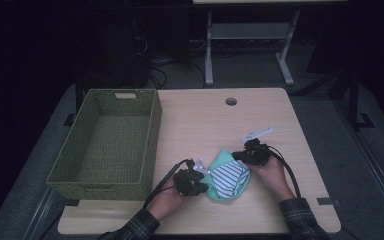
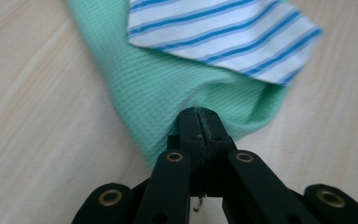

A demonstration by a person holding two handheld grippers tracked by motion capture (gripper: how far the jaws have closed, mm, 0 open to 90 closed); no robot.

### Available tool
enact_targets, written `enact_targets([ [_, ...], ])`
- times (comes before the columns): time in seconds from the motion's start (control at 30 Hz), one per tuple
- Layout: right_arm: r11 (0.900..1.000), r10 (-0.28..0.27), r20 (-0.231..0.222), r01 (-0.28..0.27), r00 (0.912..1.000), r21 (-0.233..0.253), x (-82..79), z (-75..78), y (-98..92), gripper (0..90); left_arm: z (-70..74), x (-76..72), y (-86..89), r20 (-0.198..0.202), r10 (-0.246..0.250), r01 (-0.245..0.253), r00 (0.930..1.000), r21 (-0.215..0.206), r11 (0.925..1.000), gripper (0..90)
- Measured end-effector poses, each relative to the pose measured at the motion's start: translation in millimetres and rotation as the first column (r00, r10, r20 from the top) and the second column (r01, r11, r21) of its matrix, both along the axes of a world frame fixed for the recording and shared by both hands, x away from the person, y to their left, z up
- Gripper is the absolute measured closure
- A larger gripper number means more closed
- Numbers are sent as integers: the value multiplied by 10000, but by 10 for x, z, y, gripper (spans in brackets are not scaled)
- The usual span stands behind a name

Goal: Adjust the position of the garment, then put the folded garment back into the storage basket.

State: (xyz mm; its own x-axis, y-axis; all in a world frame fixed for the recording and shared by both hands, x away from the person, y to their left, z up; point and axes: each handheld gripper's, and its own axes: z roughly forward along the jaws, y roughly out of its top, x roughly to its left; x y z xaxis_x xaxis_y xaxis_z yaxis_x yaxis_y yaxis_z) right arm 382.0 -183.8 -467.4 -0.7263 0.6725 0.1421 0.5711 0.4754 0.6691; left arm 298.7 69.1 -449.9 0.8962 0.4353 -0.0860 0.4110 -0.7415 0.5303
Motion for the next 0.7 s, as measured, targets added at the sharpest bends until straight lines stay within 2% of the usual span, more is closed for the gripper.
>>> enact_targets([
  [0.1,9999,-9,16,9,10000,-123,-17,6,-12,899,-14,57,5,-34,201,-201,9998,-89,9998,891],
  [0.37,9994,-97,-28,96,9999,-324,-85,20,-122,899,-2,215,5,372,705,-715,9968,262,9971,891],
  [0.7,9986,-172,-180,163,9997,-501,-259,40,-306,899,-8,464,-46,317,1243,-1249,9917,211,9919,893],
])
